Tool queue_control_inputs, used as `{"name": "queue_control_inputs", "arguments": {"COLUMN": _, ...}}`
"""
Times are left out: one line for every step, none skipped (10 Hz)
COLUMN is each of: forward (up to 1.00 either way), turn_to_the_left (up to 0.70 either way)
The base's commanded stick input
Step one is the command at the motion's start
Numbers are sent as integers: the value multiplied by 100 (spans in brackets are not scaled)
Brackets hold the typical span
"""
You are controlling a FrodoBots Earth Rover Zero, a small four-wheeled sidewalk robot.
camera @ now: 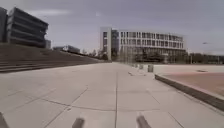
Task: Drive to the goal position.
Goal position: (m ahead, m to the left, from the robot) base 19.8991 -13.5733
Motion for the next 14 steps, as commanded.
{"name": "queue_control_inputs", "arguments": {"forward": 70, "turn_to_the_left": 0}}
{"name": "queue_control_inputs", "arguments": {"forward": 70, "turn_to_the_left": 0}}
{"name": "queue_control_inputs", "arguments": {"forward": 70, "turn_to_the_left": 0}}
{"name": "queue_control_inputs", "arguments": {"forward": 70, "turn_to_the_left": 0}}
{"name": "queue_control_inputs", "arguments": {"forward": 70, "turn_to_the_left": 0}}
{"name": "queue_control_inputs", "arguments": {"forward": 70, "turn_to_the_left": 0}}
{"name": "queue_control_inputs", "arguments": {"forward": 70, "turn_to_the_left": 0}}
{"name": "queue_control_inputs", "arguments": {"forward": 70, "turn_to_the_left": 0}}
{"name": "queue_control_inputs", "arguments": {"forward": 70, "turn_to_the_left": 0}}
{"name": "queue_control_inputs", "arguments": {"forward": 70, "turn_to_the_left": 0}}
{"name": "queue_control_inputs", "arguments": {"forward": 70, "turn_to_the_left": 0}}
{"name": "queue_control_inputs", "arguments": {"forward": 70, "turn_to_the_left": 0}}
{"name": "queue_control_inputs", "arguments": {"forward": 70, "turn_to_the_left": 0}}
{"name": "queue_control_inputs", "arguments": {"forward": 70, "turn_to_the_left": 0}}
